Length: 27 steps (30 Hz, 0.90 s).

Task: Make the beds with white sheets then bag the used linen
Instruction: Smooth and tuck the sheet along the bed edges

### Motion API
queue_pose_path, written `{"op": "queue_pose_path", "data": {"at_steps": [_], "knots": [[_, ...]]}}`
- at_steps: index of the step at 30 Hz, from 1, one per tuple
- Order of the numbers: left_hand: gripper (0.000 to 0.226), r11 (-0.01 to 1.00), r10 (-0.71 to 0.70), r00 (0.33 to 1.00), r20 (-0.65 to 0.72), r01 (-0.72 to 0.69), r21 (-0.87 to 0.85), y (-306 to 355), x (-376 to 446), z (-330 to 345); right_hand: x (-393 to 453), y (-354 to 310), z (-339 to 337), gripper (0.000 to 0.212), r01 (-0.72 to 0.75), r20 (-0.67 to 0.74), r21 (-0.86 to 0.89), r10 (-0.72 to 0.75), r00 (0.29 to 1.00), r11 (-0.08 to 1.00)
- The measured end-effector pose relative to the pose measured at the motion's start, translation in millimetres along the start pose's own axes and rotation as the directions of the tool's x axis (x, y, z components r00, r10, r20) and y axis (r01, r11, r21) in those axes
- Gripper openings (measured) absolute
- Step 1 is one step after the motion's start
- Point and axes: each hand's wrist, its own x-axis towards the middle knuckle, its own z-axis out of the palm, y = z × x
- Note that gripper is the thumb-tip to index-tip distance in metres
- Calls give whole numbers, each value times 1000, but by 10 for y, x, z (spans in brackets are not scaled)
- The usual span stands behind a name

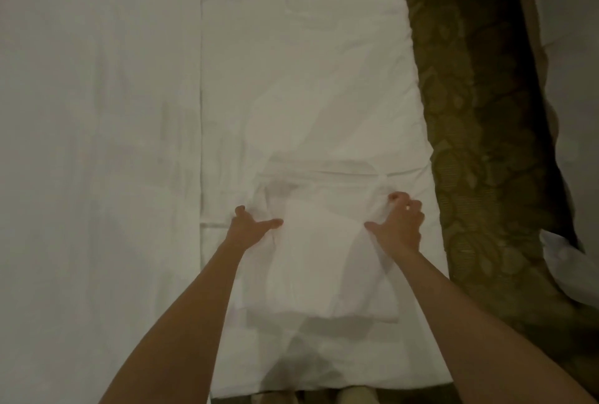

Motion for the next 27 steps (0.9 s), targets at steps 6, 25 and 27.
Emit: {"op": "queue_pose_path", "data": {"at_steps": [6, 25, 27], "knots": [[121, 998, -46, 997, 66, 49, -44, -233, 377, 81, 289, 336, 90, 93, -467, 479, 294, 294, 827, 834], [110, 872, 156, 988, -14, -144, -468, -624, -107, -555, -350, -260, 15, 52, -324, 432, 529, 79, 898, 784], [109, 868, 175, 982, -77, -190, -458, -788, -128, -1002, -483, -630, 160, 44, -262, 422, 541, 12, 907, 799]]}}
